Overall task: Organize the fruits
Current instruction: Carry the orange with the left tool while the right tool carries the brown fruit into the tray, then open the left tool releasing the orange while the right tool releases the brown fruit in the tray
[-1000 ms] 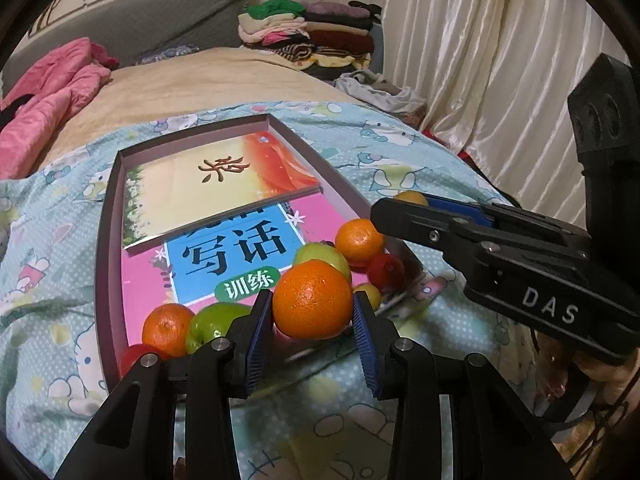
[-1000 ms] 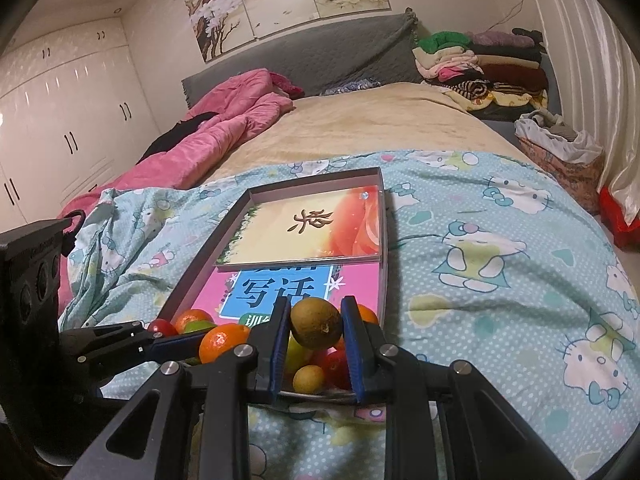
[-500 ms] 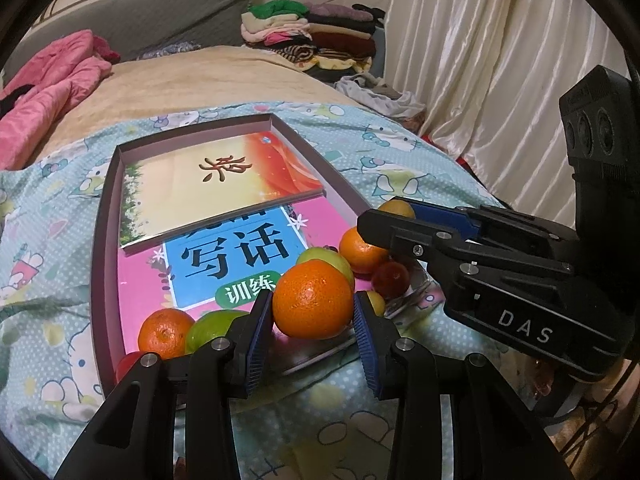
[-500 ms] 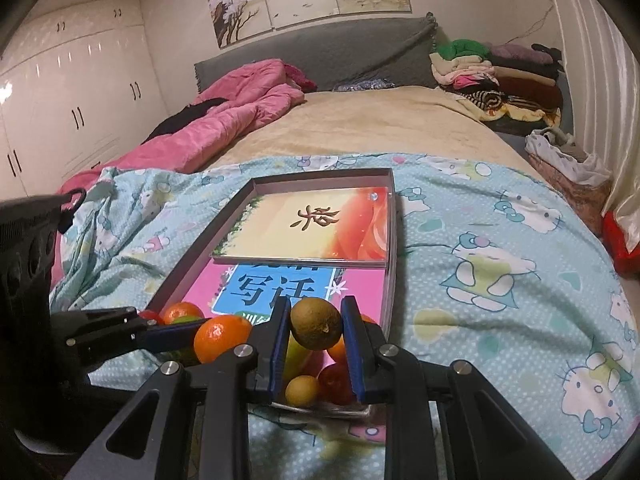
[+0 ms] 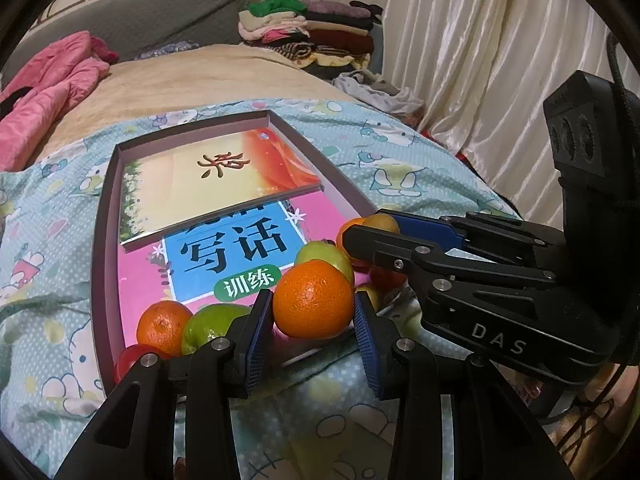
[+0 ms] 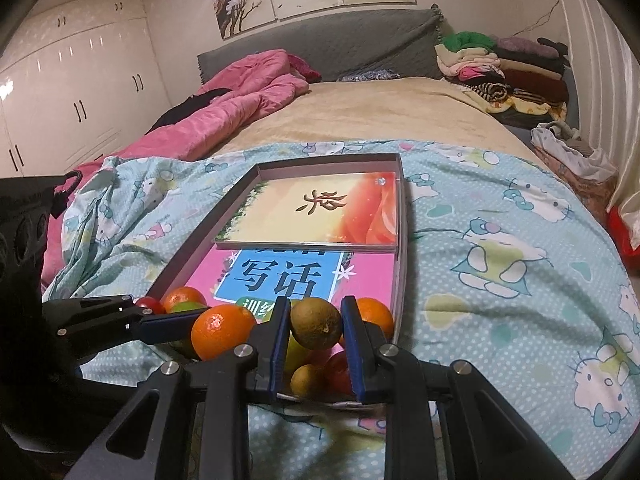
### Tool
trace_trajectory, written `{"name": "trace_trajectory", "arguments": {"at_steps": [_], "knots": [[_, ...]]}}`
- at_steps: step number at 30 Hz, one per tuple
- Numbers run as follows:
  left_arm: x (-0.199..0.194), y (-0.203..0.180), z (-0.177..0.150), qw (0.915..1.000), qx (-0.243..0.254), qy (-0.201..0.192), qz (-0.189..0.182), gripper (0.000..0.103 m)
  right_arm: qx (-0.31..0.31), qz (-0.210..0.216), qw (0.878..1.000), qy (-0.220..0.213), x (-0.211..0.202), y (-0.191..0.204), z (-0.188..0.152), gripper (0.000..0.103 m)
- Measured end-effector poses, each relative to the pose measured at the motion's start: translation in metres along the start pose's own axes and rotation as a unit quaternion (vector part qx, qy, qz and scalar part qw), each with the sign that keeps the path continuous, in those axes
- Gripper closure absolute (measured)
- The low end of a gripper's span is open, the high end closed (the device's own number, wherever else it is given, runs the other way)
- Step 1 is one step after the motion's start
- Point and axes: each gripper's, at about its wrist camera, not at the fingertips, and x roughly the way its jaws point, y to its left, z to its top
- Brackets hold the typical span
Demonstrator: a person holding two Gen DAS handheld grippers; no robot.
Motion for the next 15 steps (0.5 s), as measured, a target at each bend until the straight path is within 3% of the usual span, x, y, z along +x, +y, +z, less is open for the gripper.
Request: {"name": "trace_trajectory", "arguments": {"at_steps": [15], "knots": [[-0.0004,0.0004,-0.0020,1.0000,-0.002,0.001,-0.002,0.061,0.014,-0.003,1.000,0.017,0.0084,-0.0075,-0.0041,0.077]]}}
